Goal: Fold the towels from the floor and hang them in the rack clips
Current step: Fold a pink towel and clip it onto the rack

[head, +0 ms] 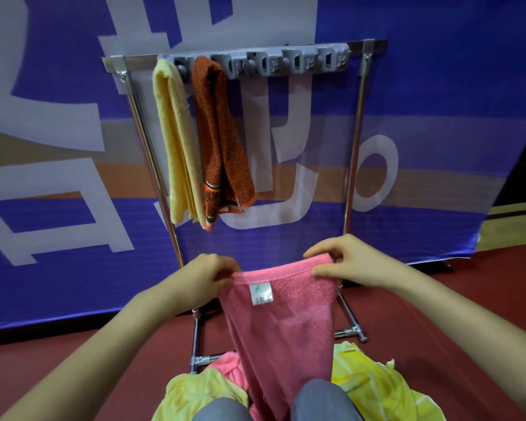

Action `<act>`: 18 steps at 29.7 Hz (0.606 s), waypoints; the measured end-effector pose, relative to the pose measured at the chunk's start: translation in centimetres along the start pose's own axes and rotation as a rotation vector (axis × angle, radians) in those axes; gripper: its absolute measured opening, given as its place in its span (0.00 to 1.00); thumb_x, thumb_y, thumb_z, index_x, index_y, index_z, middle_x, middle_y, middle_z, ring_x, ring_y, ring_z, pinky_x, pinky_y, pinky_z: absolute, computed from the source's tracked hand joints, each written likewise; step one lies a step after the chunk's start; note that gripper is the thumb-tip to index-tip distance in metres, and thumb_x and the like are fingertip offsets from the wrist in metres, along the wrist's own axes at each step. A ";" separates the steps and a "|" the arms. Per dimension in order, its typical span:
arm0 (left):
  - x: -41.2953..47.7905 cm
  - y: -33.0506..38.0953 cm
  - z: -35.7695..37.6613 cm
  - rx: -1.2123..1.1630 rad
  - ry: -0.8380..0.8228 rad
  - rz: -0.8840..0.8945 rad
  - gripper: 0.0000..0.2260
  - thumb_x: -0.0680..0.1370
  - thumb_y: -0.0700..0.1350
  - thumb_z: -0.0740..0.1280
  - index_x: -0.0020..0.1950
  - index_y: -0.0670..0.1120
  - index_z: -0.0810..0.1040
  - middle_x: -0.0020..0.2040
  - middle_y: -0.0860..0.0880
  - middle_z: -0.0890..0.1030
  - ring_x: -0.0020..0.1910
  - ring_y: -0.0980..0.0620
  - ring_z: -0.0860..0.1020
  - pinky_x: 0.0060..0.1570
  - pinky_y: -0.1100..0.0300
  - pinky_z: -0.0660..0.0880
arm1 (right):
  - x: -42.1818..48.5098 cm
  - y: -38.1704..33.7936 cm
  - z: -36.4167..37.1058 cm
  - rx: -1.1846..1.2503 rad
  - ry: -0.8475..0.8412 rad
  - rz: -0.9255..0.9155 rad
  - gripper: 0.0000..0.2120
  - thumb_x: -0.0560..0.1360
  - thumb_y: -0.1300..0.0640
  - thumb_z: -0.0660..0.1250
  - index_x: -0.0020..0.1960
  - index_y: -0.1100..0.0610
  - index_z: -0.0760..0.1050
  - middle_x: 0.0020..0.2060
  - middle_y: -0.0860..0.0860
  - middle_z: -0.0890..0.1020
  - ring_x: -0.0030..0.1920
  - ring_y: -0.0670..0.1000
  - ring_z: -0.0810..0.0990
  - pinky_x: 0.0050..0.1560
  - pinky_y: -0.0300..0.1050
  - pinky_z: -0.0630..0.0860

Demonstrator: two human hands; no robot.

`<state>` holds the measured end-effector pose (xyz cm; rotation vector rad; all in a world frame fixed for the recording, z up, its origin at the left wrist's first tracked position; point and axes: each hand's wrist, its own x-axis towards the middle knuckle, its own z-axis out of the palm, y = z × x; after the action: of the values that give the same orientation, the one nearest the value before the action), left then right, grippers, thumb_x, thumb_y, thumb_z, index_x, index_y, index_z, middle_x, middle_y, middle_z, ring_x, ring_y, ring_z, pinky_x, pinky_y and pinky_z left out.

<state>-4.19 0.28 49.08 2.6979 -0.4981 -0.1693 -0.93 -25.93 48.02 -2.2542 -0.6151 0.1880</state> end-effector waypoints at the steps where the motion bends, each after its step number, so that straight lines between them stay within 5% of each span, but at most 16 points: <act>1: 0.0 0.0 0.1 0.024 0.027 0.001 0.09 0.77 0.37 0.60 0.54 0.42 0.77 0.50 0.48 0.81 0.49 0.50 0.78 0.51 0.57 0.75 | 0.0 -0.2 0.1 -0.010 0.011 -0.006 0.09 0.69 0.57 0.71 0.48 0.54 0.80 0.40 0.44 0.81 0.44 0.43 0.80 0.48 0.38 0.75; 3: 0.0 0.0 0.3 0.064 0.089 -0.017 0.09 0.77 0.37 0.59 0.54 0.43 0.76 0.50 0.45 0.81 0.50 0.47 0.78 0.51 0.52 0.75 | 0.2 -0.5 0.2 -0.019 0.056 -0.005 0.01 0.68 0.56 0.71 0.40 0.52 0.80 0.35 0.43 0.80 0.39 0.42 0.79 0.42 0.37 0.73; 7: 0.6 0.7 -1.0 0.201 0.146 -0.046 0.11 0.76 0.35 0.57 0.56 0.42 0.72 0.52 0.41 0.79 0.53 0.41 0.77 0.51 0.49 0.73 | 1.4 -1.3 -0.6 0.006 0.247 -0.016 0.07 0.67 0.56 0.73 0.32 0.51 0.77 0.29 0.47 0.78 0.30 0.39 0.75 0.37 0.38 0.71; 14: 1.8 2.4 -7.1 0.308 0.352 0.029 0.14 0.74 0.32 0.60 0.58 0.39 0.73 0.54 0.38 0.80 0.55 0.39 0.76 0.50 0.52 0.71 | 3.6 -4.4 -4.2 0.144 0.463 -0.144 0.08 0.69 0.58 0.70 0.42 0.63 0.78 0.32 0.48 0.76 0.33 0.41 0.74 0.33 0.28 0.70; 18: 1.5 3.4 -8.4 0.379 0.406 0.016 0.11 0.74 0.33 0.60 0.55 0.39 0.74 0.48 0.38 0.80 0.50 0.40 0.78 0.47 0.51 0.73 | 3.7 -5.2 -4.8 0.112 0.511 -0.172 0.04 0.70 0.58 0.69 0.38 0.56 0.76 0.32 0.47 0.76 0.34 0.40 0.75 0.33 0.27 0.70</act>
<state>-2.34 -0.20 58.02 2.9746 -0.4604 0.5191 1.86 -24.24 55.28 -2.0154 -0.5001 -0.4175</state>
